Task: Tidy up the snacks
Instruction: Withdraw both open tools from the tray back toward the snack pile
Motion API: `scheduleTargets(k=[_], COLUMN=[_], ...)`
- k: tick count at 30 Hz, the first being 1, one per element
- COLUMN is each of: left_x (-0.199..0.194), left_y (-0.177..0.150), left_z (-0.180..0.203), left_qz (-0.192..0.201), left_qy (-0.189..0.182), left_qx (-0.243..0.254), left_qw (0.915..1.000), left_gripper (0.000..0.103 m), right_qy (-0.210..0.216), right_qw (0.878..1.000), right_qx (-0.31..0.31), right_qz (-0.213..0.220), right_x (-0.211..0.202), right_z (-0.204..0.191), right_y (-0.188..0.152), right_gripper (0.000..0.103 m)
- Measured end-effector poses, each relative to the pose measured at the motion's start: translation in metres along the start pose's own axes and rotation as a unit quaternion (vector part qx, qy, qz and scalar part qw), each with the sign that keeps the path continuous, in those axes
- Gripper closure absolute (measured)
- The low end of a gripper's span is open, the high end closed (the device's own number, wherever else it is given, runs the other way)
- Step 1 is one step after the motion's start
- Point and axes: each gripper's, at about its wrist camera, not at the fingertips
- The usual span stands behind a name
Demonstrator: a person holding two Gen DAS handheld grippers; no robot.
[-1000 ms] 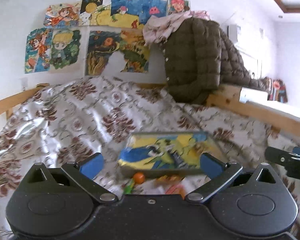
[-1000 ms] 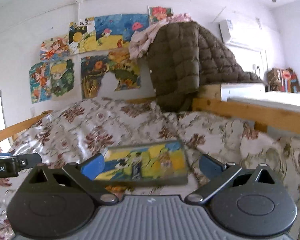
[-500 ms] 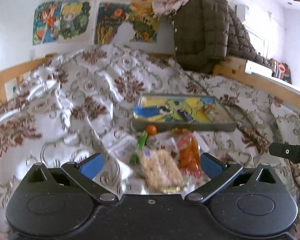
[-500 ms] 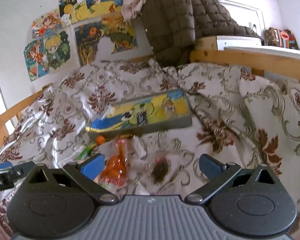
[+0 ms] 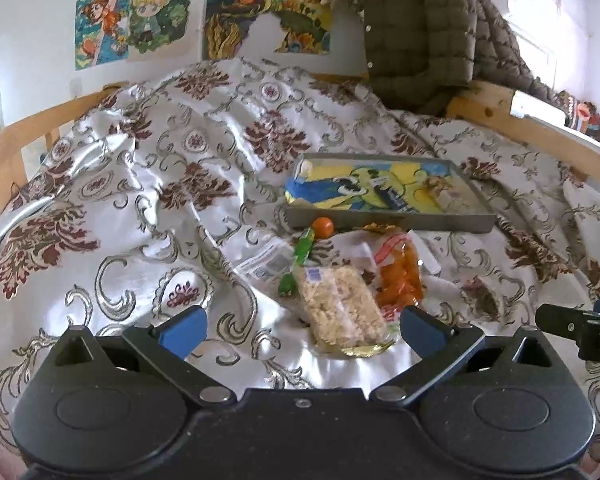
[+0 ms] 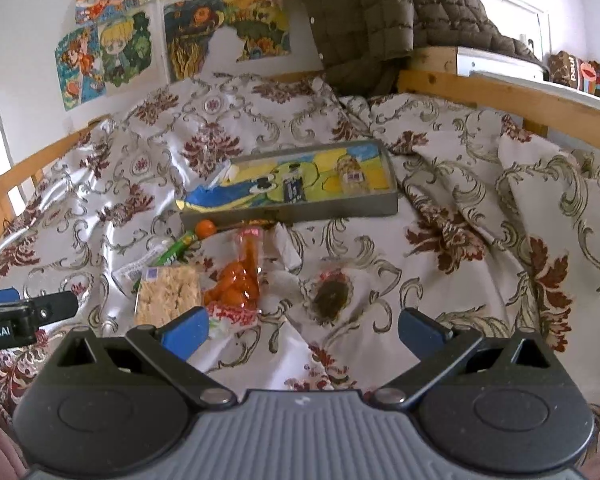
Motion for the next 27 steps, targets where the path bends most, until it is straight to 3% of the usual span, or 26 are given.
scheduleTargets(k=[14,27], left_x=[0.023,0.041], left_y=[-0.002,-0.003], left_z=[-0.011,-0.027], left_qz=[-0.054,-0.080], left_qy=[0.023,0.015], left_qx=[-0.034,-0.087], left_qw=[0.9977,0.9929], left_gripper=[0.001,0.001], right_qy=[0.005,0.028], right_qw=[0.997,0.994], right_qx=[-0.041,-0.065], right_qz=[-0.068,-0.085], right_x=[0.033,0.055], right_z=[-0.021,-0.038], right_y=[-0.005,-0.001], right_gripper=[0.000,0.000])
Point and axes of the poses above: each gripper's, at about its wrist camera, not at the fingertips, and x roughly the way its jaws point, z to its right, y to its top, and after that the axes turned 15 degrees about -y, right-handed
